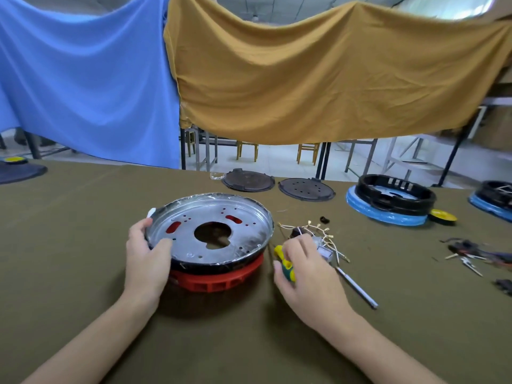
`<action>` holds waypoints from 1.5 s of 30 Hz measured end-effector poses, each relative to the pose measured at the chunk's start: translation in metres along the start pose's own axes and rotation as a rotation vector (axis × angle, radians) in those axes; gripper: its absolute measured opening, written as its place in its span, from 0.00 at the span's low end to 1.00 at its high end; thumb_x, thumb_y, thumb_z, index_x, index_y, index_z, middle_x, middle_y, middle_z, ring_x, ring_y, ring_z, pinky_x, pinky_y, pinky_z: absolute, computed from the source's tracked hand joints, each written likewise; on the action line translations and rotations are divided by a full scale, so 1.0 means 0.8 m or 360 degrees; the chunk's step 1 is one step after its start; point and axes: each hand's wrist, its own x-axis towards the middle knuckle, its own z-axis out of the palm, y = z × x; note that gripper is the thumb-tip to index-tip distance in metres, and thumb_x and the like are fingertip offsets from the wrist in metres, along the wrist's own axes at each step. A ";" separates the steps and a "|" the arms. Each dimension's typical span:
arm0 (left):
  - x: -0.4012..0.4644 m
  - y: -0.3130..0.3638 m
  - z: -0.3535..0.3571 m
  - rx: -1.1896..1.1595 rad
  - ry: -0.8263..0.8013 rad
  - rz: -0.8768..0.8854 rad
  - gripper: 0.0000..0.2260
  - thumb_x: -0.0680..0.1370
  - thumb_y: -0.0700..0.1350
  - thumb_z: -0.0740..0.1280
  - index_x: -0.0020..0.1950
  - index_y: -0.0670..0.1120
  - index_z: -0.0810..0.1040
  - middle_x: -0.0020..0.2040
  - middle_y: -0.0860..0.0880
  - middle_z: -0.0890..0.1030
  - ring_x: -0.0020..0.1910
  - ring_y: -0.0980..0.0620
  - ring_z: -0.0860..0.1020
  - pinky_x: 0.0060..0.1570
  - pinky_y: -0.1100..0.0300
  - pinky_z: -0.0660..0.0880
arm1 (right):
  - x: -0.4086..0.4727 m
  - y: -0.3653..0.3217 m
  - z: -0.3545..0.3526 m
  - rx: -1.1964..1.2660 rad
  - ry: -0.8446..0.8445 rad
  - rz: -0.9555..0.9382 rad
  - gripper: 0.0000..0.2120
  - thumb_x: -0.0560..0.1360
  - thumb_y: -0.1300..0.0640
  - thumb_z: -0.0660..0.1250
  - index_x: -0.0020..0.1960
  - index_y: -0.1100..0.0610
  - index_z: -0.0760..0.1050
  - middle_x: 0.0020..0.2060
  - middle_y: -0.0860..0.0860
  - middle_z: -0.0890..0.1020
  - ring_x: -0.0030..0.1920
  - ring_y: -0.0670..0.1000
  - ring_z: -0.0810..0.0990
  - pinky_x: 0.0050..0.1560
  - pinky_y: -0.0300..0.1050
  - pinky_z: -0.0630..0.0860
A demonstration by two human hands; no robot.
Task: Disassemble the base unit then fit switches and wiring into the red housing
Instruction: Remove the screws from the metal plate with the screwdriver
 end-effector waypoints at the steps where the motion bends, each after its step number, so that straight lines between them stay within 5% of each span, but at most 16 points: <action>1: 0.002 -0.001 0.000 -0.0046 0.0003 -0.0016 0.25 0.75 0.34 0.58 0.70 0.52 0.68 0.65 0.50 0.73 0.63 0.50 0.74 0.57 0.57 0.72 | -0.004 -0.003 0.005 -0.0116 -0.0158 -0.0072 0.10 0.74 0.54 0.68 0.47 0.54 0.67 0.44 0.49 0.69 0.37 0.51 0.74 0.29 0.40 0.66; 6: 0.006 0.003 0.003 -0.0301 0.0058 -0.0124 0.27 0.74 0.31 0.53 0.67 0.54 0.71 0.56 0.58 0.76 0.52 0.62 0.77 0.46 0.65 0.72 | -0.006 -0.003 0.012 0.0042 -0.0514 0.0052 0.12 0.78 0.41 0.53 0.46 0.48 0.59 0.45 0.45 0.66 0.45 0.49 0.70 0.40 0.44 0.65; 10: 0.012 0.006 0.001 -0.0457 0.0098 -0.0227 0.26 0.73 0.31 0.53 0.65 0.51 0.74 0.56 0.56 0.78 0.49 0.58 0.77 0.42 0.63 0.72 | 0.023 0.044 -0.013 0.0422 -0.0358 0.0751 0.05 0.76 0.57 0.59 0.43 0.52 0.73 0.38 0.44 0.78 0.43 0.50 0.75 0.44 0.45 0.71; 13: 0.019 0.009 -0.003 -0.0526 0.0073 -0.0233 0.26 0.71 0.31 0.54 0.63 0.50 0.76 0.58 0.49 0.78 0.50 0.51 0.77 0.42 0.59 0.73 | 0.033 0.087 -0.045 0.0144 -0.0808 0.1021 0.05 0.73 0.56 0.65 0.41 0.50 0.78 0.39 0.44 0.81 0.43 0.48 0.79 0.43 0.43 0.74; 15: 0.021 0.010 -0.004 -0.0556 0.0031 -0.0208 0.26 0.71 0.31 0.55 0.62 0.50 0.77 0.58 0.47 0.79 0.49 0.50 0.78 0.43 0.59 0.73 | 0.030 0.095 -0.051 0.0098 -0.1083 0.1038 0.03 0.70 0.52 0.69 0.39 0.49 0.79 0.38 0.45 0.82 0.41 0.45 0.80 0.39 0.41 0.73; 18: 0.022 0.009 -0.005 -0.0598 -0.0027 -0.0225 0.27 0.69 0.31 0.55 0.61 0.50 0.79 0.56 0.46 0.80 0.50 0.46 0.78 0.43 0.56 0.73 | 0.027 0.088 -0.043 0.0055 -0.1115 0.0928 0.04 0.68 0.51 0.73 0.37 0.50 0.79 0.36 0.44 0.82 0.38 0.45 0.79 0.36 0.38 0.71; 24: 0.023 0.011 -0.009 -0.0693 -0.0155 -0.0283 0.26 0.68 0.31 0.55 0.60 0.47 0.81 0.53 0.46 0.84 0.44 0.50 0.84 0.40 0.59 0.80 | 0.024 0.077 -0.036 -0.0095 -0.1173 0.0718 0.08 0.75 0.58 0.64 0.40 0.49 0.77 0.41 0.47 0.81 0.44 0.50 0.80 0.45 0.42 0.76; 26: 0.024 0.009 -0.010 -0.0699 -0.0205 -0.0305 0.25 0.69 0.31 0.56 0.58 0.48 0.83 0.60 0.45 0.83 0.51 0.48 0.83 0.46 0.56 0.80 | 0.022 0.080 -0.035 -0.0219 -0.1260 0.0722 0.08 0.77 0.61 0.63 0.46 0.50 0.77 0.47 0.51 0.79 0.48 0.54 0.79 0.47 0.44 0.74; 29: 0.025 0.009 -0.009 -0.0699 -0.0273 -0.0331 0.24 0.70 0.31 0.56 0.56 0.49 0.83 0.69 0.46 0.77 0.61 0.45 0.80 0.53 0.52 0.78 | 0.025 0.081 -0.037 -0.0156 -0.1043 0.0706 0.06 0.80 0.59 0.62 0.46 0.51 0.73 0.46 0.51 0.78 0.46 0.52 0.77 0.43 0.44 0.70; 33: 0.029 0.011 -0.011 -0.0725 -0.0315 -0.0379 0.24 0.72 0.31 0.56 0.59 0.48 0.82 0.70 0.48 0.76 0.62 0.45 0.79 0.54 0.53 0.78 | 0.029 0.068 -0.032 0.0554 -0.0419 0.0862 0.10 0.80 0.63 0.62 0.42 0.53 0.73 0.39 0.53 0.81 0.41 0.56 0.79 0.46 0.50 0.77; 36: 0.034 0.013 -0.019 -0.0737 -0.0372 -0.0470 0.22 0.73 0.33 0.57 0.61 0.48 0.82 0.66 0.47 0.79 0.58 0.45 0.81 0.52 0.52 0.78 | 0.032 0.058 -0.029 0.0955 -0.0199 0.0949 0.10 0.80 0.66 0.62 0.42 0.56 0.75 0.34 0.52 0.81 0.37 0.53 0.80 0.44 0.47 0.79; 39: 0.041 0.015 -0.028 -0.0743 -0.0499 -0.0554 0.21 0.76 0.35 0.57 0.65 0.46 0.79 0.66 0.45 0.79 0.55 0.44 0.80 0.52 0.51 0.77 | 0.032 0.051 -0.028 0.1269 -0.0201 0.0960 0.09 0.80 0.67 0.62 0.43 0.58 0.76 0.34 0.50 0.80 0.38 0.50 0.79 0.42 0.46 0.80; 45: 0.050 0.020 -0.045 -0.0758 -0.0569 -0.0601 0.23 0.76 0.36 0.55 0.69 0.44 0.75 0.64 0.43 0.79 0.49 0.45 0.81 0.47 0.52 0.79 | 0.014 0.018 -0.002 0.1189 -0.0615 0.0570 0.11 0.81 0.63 0.61 0.44 0.50 0.73 0.39 0.48 0.82 0.42 0.51 0.78 0.48 0.51 0.75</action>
